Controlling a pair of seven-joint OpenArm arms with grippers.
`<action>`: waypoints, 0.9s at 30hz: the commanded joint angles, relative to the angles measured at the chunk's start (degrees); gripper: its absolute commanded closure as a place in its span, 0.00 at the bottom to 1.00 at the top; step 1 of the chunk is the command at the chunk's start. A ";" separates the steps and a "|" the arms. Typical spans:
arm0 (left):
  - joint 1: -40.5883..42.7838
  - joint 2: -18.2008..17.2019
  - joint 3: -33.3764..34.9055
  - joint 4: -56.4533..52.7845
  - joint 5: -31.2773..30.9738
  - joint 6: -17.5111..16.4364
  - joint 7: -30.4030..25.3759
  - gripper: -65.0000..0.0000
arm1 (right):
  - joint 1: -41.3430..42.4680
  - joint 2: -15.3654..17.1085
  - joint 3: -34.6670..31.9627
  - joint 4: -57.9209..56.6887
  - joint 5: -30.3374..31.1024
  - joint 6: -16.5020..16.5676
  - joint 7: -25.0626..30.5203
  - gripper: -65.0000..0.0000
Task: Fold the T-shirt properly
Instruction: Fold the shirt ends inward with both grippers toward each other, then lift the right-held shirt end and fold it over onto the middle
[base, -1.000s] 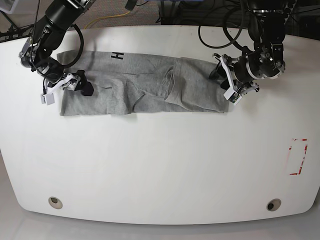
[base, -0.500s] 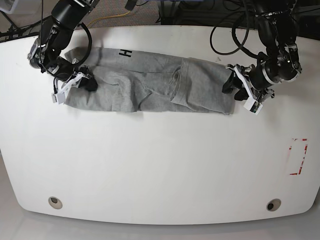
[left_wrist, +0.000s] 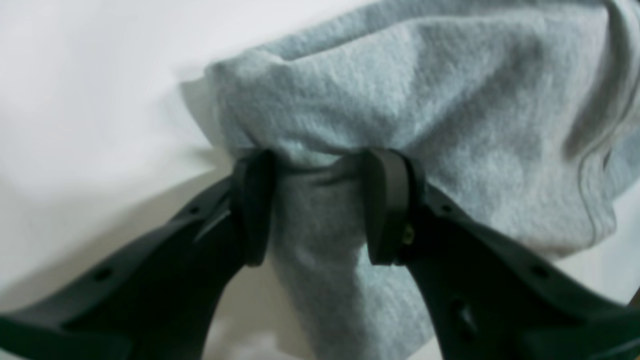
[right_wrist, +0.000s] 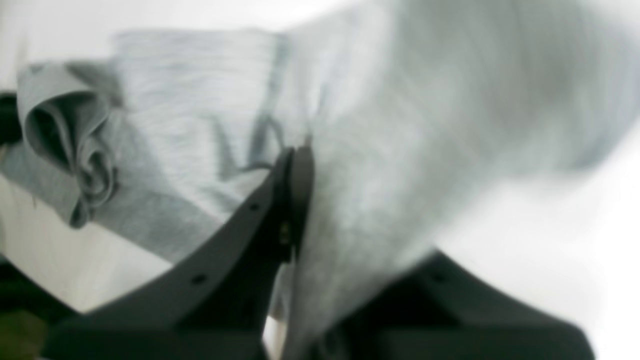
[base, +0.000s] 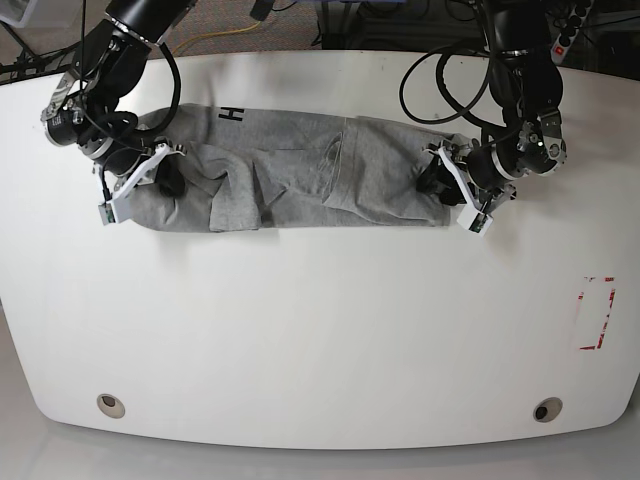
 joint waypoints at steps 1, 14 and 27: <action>1.63 0.18 0.33 0.56 -0.13 -0.10 0.06 0.59 | 0.72 -0.32 -1.42 5.11 2.02 0.05 1.55 0.98; 3.39 2.21 0.33 0.12 -0.04 -0.10 0.15 0.59 | -0.96 -12.45 -13.64 8.36 11.34 0.05 -0.21 0.98; 3.92 2.21 0.33 -0.05 -0.31 -0.10 0.15 0.59 | -1.48 -13.58 -28.15 2.20 11.07 -0.04 8.93 0.98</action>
